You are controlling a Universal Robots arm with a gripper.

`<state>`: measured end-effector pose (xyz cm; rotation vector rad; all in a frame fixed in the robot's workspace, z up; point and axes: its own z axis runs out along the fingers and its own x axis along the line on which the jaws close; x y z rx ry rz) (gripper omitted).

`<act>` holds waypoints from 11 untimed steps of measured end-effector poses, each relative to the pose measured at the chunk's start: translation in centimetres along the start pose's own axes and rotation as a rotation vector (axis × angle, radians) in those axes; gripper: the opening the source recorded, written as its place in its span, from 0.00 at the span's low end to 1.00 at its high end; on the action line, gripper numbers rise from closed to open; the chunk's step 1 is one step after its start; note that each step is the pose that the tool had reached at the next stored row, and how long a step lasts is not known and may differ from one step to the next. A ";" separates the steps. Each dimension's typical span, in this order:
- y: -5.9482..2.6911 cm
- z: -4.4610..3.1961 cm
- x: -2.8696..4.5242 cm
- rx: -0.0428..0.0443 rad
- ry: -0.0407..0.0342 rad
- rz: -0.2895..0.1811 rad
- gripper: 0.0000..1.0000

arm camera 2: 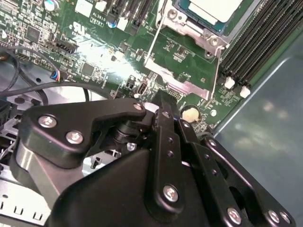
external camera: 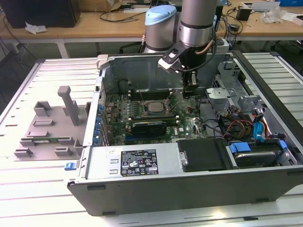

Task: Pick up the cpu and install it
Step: 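Close the cpu cover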

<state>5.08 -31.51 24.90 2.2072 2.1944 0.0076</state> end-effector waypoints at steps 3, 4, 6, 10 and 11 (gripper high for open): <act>-0.02 0.02 0.00 0.0000 0.0001 0.000 0.11; -0.09 0.03 0.01 0.0000 0.0003 0.000 0.11; -0.50 0.02 0.01 0.0000 0.0001 0.000 0.11; -1.52 -0.01 0.06 0.0001 0.0002 0.000 0.11; -1.78 -0.01 0.06 -0.0001 0.0001 0.000 0.11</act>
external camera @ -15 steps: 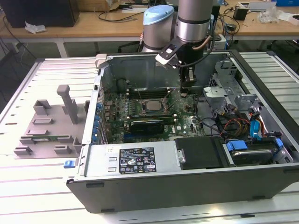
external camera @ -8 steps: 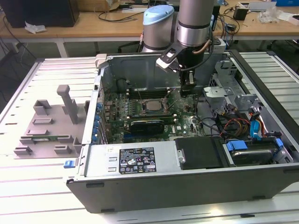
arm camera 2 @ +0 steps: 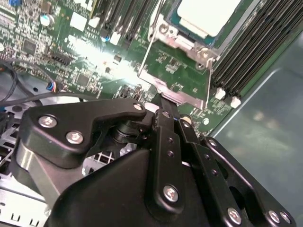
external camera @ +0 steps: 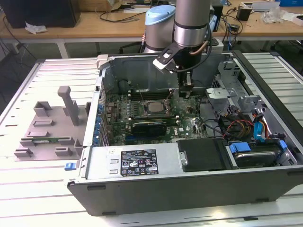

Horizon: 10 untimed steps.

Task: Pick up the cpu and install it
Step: 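Close the cpu cover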

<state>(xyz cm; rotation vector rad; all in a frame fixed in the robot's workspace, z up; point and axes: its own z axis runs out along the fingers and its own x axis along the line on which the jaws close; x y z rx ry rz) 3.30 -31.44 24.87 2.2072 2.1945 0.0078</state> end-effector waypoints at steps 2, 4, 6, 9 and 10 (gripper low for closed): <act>-0.45 -0.01 0.02 -0.0003 0.0001 0.000 0.11; -0.80 -0.01 0.07 -0.0004 0.0002 0.000 0.11; -1.27 -0.04 0.13 -0.0004 0.0000 0.000 0.11; -1.27 -0.01 0.14 0.0112 0.0000 0.000 0.11; -1.27 -0.02 0.14 0.0117 -0.0001 0.000 0.11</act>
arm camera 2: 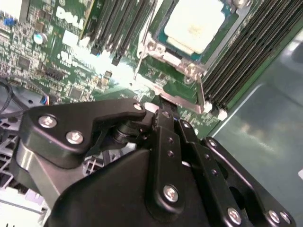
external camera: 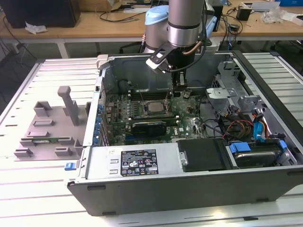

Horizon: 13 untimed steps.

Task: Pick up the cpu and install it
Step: 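Close the cpu cover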

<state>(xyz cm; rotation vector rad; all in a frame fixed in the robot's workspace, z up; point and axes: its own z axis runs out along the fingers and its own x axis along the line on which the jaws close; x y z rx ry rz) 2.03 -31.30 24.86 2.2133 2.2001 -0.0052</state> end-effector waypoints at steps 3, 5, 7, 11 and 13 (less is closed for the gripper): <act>0.01 0.01 -0.01 0.0089 0.0002 -0.001 0.11; 0.00 0.02 -0.01 0.0344 -0.0003 -0.001 0.11; 0.00 0.02 0.00 0.0346 -0.0002 -0.001 0.11; -0.30 0.03 -0.01 0.0346 -0.0001 -0.001 0.11; -0.54 0.05 0.00 0.0346 -0.0001 -0.001 0.11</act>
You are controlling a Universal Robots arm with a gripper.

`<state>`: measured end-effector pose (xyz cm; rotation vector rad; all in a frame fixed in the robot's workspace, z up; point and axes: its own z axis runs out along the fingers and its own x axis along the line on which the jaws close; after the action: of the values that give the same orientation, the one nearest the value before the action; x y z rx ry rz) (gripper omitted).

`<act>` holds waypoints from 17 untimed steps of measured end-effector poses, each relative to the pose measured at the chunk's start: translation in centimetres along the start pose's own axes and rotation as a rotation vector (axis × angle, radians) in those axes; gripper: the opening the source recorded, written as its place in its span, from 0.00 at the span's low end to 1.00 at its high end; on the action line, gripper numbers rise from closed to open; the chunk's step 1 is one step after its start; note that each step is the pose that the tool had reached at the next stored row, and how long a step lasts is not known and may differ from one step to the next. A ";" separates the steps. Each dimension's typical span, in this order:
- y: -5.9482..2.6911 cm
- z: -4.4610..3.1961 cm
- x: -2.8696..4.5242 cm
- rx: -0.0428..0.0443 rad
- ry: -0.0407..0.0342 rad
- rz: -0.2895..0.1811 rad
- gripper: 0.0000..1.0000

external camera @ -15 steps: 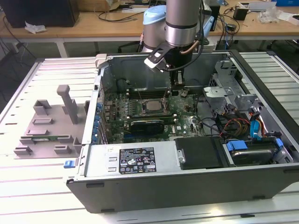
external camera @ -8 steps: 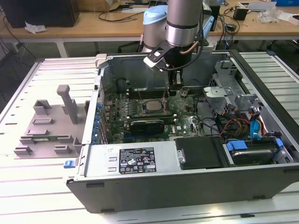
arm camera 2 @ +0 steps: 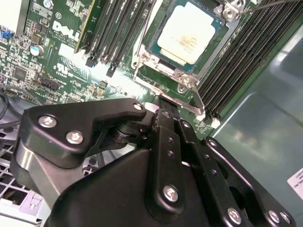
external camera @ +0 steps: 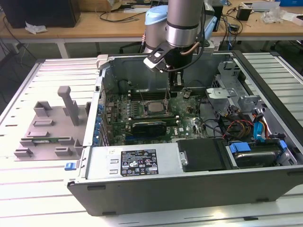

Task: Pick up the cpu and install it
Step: 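Close the cpu cover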

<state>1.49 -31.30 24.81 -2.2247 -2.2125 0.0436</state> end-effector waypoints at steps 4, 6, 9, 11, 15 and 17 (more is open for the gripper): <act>-0.42 0.07 0.00 0.0001 -0.0002 0.000 0.11; -0.50 0.12 0.00 0.0001 -0.0001 0.000 0.11; -0.55 0.14 0.00 0.0000 -0.0001 0.000 0.11; -0.56 0.14 0.00 0.0001 -0.0001 0.000 0.11; -1.38 0.41 0.00 0.0001 0.0000 0.000 0.11; -1.84 0.66 0.00 0.0001 -0.0001 0.000 0.11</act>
<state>-0.37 -31.30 24.19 -2.2247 -2.2126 0.0438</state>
